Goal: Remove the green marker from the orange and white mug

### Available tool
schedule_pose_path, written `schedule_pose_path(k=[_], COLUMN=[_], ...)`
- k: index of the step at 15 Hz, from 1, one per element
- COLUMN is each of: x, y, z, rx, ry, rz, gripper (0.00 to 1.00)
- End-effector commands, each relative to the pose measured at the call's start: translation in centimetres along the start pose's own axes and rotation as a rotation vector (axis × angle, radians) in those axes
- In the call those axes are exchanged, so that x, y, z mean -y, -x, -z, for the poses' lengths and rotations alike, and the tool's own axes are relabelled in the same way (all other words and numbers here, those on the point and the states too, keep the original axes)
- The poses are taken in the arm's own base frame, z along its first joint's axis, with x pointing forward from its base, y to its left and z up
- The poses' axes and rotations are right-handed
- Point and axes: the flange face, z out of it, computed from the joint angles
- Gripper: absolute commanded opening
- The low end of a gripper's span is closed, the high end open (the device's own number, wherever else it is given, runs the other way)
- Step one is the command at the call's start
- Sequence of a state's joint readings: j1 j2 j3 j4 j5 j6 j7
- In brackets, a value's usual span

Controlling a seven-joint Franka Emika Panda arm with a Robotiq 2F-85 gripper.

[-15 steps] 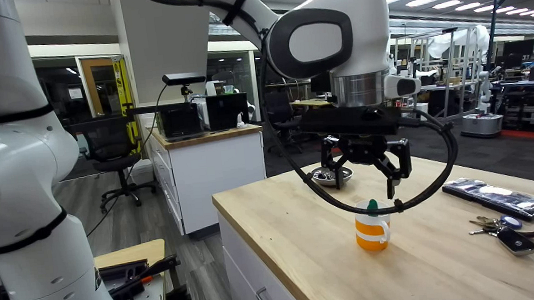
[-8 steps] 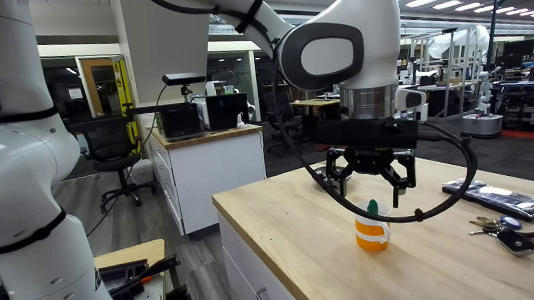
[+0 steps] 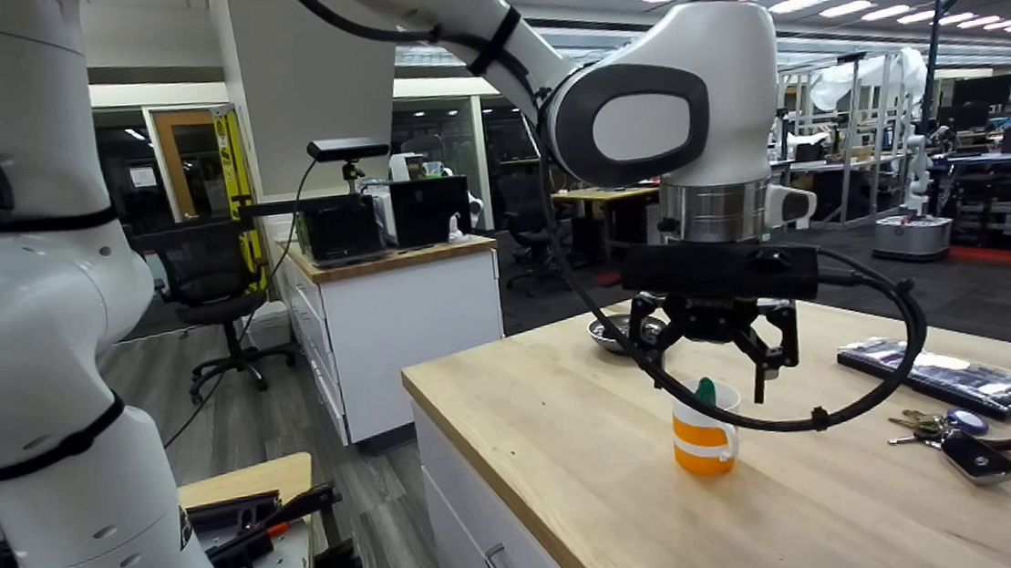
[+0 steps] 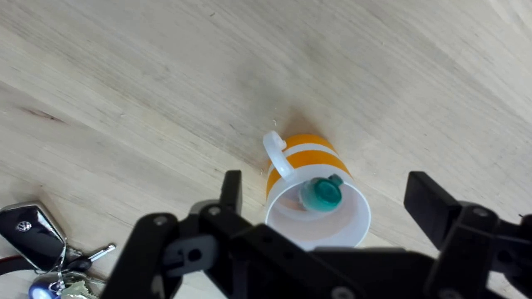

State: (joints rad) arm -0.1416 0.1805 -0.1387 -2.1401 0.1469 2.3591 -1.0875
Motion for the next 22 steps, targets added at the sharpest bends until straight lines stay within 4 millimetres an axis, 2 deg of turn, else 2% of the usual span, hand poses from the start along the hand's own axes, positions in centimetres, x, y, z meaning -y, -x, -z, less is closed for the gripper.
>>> schedule_pose_path(k=[1, 2, 4, 14, 16, 22], x=[-1.0, -1.2, -1.3, -1.8, -1.8, -1.7], y=[-0.3, -0.3, -0.4, -0.4, -0.5, -0.3], z=[-0.4, -0.6, -0.7, -0.5, -0.3, 0.6], rx=[-0.017, -0.015, -0.015, -0.015, -0.013, -0.003], ry=[-0.017, -0.019, -0.020, -0.014, -0.011, 0.002], rz=[0.023, 0.027, 0.032, 0.049, 0.053, 0.057], gripper=[1.00, 0.75, 0.67, 0.02, 0.06, 0.06])
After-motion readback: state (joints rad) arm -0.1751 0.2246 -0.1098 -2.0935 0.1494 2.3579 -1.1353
